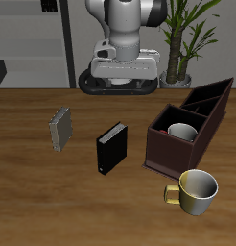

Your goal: Place the red mug into the left desk caddy's right compartment and place the yellow book into the left desk caddy's back compartment

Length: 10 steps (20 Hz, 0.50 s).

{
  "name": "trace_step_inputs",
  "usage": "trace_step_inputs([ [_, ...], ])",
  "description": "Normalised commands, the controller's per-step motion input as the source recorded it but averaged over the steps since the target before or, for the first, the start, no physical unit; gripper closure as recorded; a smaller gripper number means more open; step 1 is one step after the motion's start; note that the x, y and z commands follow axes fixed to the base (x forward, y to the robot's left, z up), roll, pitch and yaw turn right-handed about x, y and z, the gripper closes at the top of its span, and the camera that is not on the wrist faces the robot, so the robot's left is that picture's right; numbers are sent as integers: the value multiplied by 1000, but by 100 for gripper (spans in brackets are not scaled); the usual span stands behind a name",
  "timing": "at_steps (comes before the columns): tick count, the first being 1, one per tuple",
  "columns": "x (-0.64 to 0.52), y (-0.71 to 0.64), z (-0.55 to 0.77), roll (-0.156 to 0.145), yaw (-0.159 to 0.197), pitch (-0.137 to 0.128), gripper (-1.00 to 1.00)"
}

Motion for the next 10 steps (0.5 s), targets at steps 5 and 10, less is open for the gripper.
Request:
trace_step_inputs([
  [5,-105,-370,46,-47,-21,4,-100],
  [10,-301,-187,47,-37,-16,-34,-100],
])
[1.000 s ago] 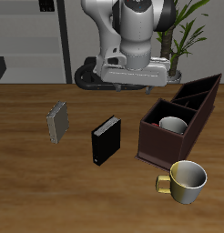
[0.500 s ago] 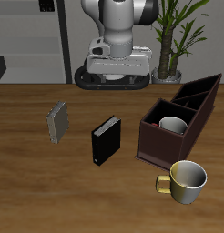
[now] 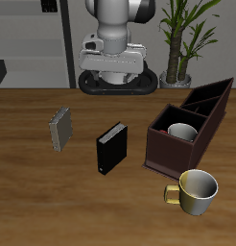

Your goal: Place the red mug into the left desk caddy's right compartment and place the yellow book into the left desk caddy's back compartment

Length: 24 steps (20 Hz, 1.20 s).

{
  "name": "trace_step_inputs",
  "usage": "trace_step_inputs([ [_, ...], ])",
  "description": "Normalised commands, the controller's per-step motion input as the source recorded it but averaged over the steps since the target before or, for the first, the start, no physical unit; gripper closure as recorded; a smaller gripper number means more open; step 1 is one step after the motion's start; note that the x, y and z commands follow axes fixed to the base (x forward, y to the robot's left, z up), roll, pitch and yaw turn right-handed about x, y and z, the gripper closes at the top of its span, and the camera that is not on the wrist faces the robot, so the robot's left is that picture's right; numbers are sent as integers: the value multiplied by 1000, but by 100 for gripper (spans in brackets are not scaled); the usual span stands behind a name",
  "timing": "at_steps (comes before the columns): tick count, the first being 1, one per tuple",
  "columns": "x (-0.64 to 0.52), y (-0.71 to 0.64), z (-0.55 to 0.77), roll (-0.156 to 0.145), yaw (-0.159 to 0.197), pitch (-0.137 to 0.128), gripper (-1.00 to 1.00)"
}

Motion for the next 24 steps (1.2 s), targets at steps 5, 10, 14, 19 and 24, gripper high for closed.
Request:
trace_step_inputs([
  [5,-254,-12,93,60,66,-19,-100],
  [10,108,-313,246,57,72,34,-100],
  [14,147,-308,147,16,-3,38,-100],
  [19,260,-508,115,-61,-58,8,-100],
  [24,251,-394,59,8,-37,21,-100],
])
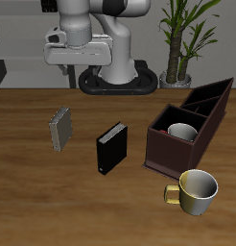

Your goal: Place the red mug into the left desk caddy's right compartment and place the yellow book into the left desk caddy's back compartment

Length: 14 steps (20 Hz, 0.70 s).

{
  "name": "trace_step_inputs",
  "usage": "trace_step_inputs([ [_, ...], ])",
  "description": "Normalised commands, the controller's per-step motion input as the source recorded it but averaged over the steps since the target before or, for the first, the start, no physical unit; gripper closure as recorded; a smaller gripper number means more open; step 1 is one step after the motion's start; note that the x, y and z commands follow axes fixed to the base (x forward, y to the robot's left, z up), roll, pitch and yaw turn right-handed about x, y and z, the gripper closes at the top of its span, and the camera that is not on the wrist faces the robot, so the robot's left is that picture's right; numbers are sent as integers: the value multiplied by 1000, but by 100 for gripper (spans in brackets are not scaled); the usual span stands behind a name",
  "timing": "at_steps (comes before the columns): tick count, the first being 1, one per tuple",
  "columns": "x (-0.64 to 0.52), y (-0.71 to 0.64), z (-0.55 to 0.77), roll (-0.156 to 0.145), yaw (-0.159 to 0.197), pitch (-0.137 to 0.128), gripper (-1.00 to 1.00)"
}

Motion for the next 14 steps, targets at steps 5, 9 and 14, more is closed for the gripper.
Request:
trace_step_inputs([
  [5,255,-377,30,20,-11,20,-100],
  [9,210,-267,-25,-17,4,-13,-100],
  [14,65,-137,-101,1,53,-7,-100],
])
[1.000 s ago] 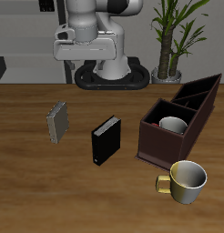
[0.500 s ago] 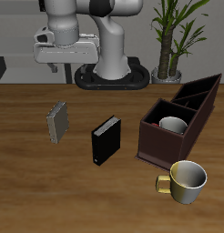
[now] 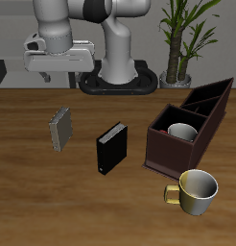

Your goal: Place the red mug into the left desk caddy's right compartment and place the yellow book into the left desk caddy's back compartment

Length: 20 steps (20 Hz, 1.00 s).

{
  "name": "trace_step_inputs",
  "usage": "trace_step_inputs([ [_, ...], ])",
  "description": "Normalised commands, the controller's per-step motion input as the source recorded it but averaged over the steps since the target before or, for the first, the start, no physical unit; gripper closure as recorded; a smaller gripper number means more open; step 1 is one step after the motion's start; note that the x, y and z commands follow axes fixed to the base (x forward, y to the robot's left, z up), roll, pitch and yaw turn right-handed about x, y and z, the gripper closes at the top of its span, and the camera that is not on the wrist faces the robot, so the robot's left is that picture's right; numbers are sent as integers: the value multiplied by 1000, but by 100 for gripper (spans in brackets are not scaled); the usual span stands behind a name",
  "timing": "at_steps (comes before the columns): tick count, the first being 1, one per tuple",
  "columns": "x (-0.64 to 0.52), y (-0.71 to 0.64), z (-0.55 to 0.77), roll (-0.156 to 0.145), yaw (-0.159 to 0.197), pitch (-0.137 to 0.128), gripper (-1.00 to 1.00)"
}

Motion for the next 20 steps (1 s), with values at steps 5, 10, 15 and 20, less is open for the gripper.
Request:
trace_step_inputs([
  [5,55,-144,-187,-5,15,-6,-100],
  [10,-51,-161,-151,7,-18,-30,-100],
  [15,-26,-97,-177,-1,-18,-10,-100],
  [20,39,-71,-305,10,-55,23,-100],
])
